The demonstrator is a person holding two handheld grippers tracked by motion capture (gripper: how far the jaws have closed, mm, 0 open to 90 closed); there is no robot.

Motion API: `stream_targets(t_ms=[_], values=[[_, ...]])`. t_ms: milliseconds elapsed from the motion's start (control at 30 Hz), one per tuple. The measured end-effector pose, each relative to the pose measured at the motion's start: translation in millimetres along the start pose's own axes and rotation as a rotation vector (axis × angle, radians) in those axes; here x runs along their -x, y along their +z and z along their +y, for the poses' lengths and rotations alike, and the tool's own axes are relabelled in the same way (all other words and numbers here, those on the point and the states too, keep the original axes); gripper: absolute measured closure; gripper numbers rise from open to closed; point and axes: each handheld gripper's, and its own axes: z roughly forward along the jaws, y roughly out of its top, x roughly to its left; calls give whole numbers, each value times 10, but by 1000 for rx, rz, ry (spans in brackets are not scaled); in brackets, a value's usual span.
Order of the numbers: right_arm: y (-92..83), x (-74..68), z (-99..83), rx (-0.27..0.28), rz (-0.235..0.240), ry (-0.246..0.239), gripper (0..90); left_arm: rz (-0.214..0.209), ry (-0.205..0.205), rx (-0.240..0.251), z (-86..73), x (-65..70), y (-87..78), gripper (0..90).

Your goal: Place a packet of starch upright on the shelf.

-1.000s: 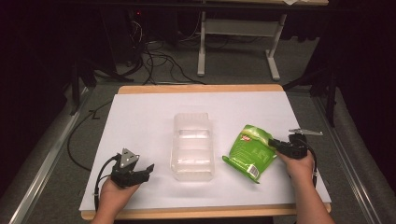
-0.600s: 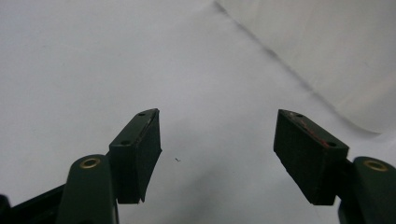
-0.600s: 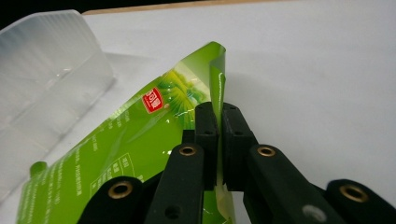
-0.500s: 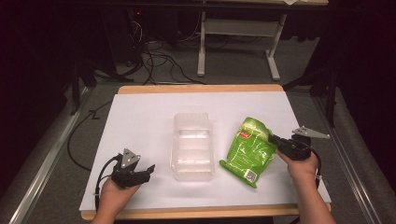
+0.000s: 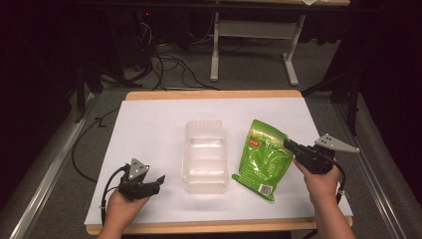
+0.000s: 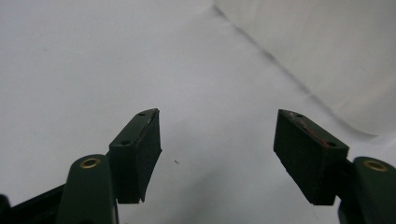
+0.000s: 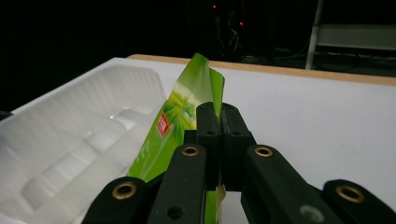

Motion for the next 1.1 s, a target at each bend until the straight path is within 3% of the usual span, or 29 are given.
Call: stream_targets(t_ms=[300, 633, 833, 1100], values=[[-54, -298, 157, 89, 21, -76, 895, 1, 0, 3, 1, -4, -1, 325], [-89, -472, 300, 191, 23, -122, 897, 2, 1, 0, 0, -3, -2, 324], [-37, -453, 226, 166, 14, -122, 892, -2, 3, -3, -1, 0, 0, 325], [-120, -352, 101, 169, 19, -87, 838, -4, 8, -6, 2, 7, 6, 324]])
